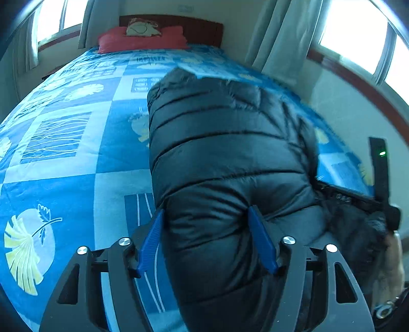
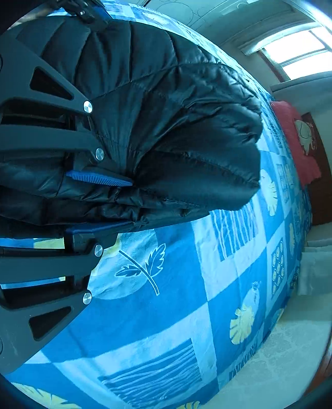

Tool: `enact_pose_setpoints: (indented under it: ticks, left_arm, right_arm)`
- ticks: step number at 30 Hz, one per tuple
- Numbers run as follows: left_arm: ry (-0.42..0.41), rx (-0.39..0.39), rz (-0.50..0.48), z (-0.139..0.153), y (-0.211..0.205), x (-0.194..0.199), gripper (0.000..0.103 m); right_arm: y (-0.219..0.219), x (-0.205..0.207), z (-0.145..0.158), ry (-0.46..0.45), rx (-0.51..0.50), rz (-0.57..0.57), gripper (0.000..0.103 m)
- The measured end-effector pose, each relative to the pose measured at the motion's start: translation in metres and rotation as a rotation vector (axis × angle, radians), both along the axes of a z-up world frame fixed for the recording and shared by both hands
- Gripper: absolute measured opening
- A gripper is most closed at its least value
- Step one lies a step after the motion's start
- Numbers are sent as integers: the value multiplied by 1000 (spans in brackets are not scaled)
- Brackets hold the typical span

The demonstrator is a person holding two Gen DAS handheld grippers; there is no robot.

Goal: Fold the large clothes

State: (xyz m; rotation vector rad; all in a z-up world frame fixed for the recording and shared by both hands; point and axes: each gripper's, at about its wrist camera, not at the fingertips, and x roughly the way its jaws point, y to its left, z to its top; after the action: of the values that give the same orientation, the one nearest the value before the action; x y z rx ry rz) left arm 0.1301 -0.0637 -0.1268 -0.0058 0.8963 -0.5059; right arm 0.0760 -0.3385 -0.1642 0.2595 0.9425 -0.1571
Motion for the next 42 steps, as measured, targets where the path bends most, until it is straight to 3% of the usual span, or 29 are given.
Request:
enact_pose_setpoints:
  ticks: [3,5,8,13,14,18,22,25,27,29,31,38,42]
  left_arm:
    - [12,17,8,-8,-5,6,69]
    - [10,19,9,-6,-3,5,69]
    - [25,-17,25,-1,7,4,68]
    - [-44,-7,63,18,18,-15,68]
    - [-67,-8,69,24,22,-22,68]
    - [-93,-56,83,39,35,-40,68]
    - [-71,-115,61,38,35,-49,68]
    - [-16,-94,35,21,23,-43,68]
    - [41,-85,24,3,15,-36,68]
    - [6,-26,16,-7,3,-35,71]
    - [-5,8,21,-14,-5,-34,71]
    - [24,-35,38,-7,6,-30,71]
    - [47,-140,104,13,31,-32,71]
  right_arm:
    - [-3,2,-4,1,12,-3,30]
    - [-3,2,1,3,-25,-17,42]
    - [-4,-6,14,-10,-51,-21,50]
    - [9,-36,63,-81,-141,-57,46]
    - [18,-44,77,-110,-163,-44,39]
    - [61,-73,109,-191,-164,90,35]
    - [91,-82,88,-136,-171,197,34]
    - [85,-77,56,-63,-190,171,34]
    - [73,-74,30,-48,-148,155,35]
    - [60,-71,10,-61,-82,135,35]
    - [59,-68,1,-71,-101,126,35]
    - [71,-82,12,-120,-145,109,35]
    - [69,-92,38,-171,-108,99,39]
